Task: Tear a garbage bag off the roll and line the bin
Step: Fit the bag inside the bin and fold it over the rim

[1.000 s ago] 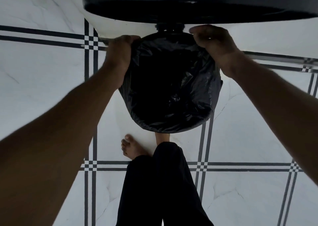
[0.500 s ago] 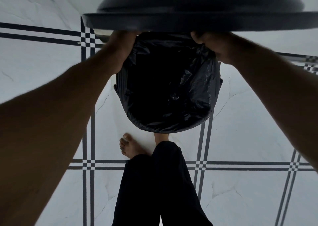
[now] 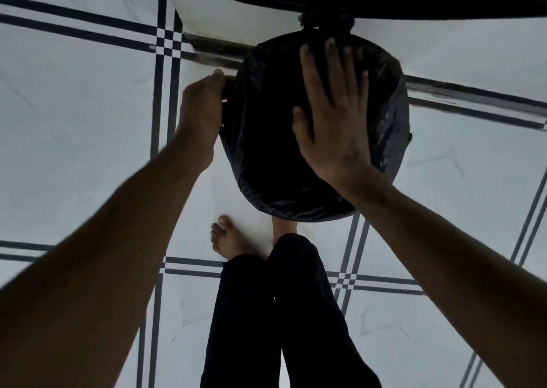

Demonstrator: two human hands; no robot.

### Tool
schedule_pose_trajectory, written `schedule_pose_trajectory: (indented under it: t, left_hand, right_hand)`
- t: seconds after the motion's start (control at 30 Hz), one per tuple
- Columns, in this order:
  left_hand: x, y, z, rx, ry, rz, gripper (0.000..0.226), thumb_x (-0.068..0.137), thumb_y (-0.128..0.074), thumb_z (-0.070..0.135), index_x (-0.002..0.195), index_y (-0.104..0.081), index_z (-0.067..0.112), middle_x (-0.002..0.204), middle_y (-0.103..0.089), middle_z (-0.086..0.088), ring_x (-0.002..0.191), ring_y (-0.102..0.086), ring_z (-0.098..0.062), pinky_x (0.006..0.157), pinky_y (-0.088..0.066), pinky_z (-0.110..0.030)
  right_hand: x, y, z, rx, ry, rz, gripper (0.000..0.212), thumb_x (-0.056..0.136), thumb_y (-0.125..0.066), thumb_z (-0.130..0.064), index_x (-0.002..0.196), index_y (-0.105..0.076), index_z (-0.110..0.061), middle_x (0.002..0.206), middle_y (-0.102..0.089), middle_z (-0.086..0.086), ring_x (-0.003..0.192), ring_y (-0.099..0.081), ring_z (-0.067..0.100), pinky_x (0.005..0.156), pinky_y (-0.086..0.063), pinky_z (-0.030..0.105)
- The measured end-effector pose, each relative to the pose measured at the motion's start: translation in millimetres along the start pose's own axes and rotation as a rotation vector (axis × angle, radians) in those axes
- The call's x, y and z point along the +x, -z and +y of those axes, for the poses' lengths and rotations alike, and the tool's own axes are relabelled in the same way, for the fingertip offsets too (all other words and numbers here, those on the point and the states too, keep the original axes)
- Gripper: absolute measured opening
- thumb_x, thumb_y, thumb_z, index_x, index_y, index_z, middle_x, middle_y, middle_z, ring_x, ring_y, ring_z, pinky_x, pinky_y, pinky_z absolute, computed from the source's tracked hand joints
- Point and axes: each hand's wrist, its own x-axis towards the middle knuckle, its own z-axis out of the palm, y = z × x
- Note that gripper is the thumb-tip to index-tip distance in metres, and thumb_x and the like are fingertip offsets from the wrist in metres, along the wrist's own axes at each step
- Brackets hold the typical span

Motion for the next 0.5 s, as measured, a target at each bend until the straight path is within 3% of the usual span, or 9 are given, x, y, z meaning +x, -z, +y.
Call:
schedule_pose_trajectory:
  t: [0.17, 0.4, 0.5]
  left_hand:
    - [6, 5, -11, -0.064, -0.002, -0.002, 0.039, 0.101, -0.043, 0.035, 0.076, -0.069, 0.02, 0.069, -0.068, 0.009, 0.068, -0.064, -0.012, 0.062, -0.048, -0.024]
    - [15, 8, -21, -0.195, 0.067, -0.095, 0.044, 0.101, -0.043, 0.041, 0.068, -0.068, 0.023, 0.068, -0.067, 0.006, 0.071, -0.064, -0.011, 0.072, -0.048, -0.028]
    - [17, 14, -24, -0.25, 0.074, -0.193, 0.042, 0.102, -0.04, 0.04, 0.081, -0.069, 0.019, 0.073, -0.069, 0.004, 0.072, -0.065, -0.012, 0.07, -0.048, -0.027]
  right_hand:
    - [16, -54, 17, -0.203, 0.101, -0.19, 0.065, 0.099, -0.029, -0.047, 0.156, -0.006, -0.024, 0.163, -0.002, 0.018, 0.15, -0.003, 0.037, 0.118, -0.007, 0.06]
    - [27, -99, 31, -0.23, 0.026, -0.382, 0.066, 0.098, -0.023, -0.056, 0.156, -0.007, -0.03, 0.164, -0.001, 0.014, 0.15, -0.005, 0.037, 0.117, -0.005, 0.064]
    - [34, -119, 32, -0.195, -0.075, -0.413, 0.066, 0.095, -0.025, -0.06, 0.155, -0.017, -0.03, 0.162, -0.013, 0.016, 0.149, -0.012, 0.037, 0.117, -0.005, 0.063]
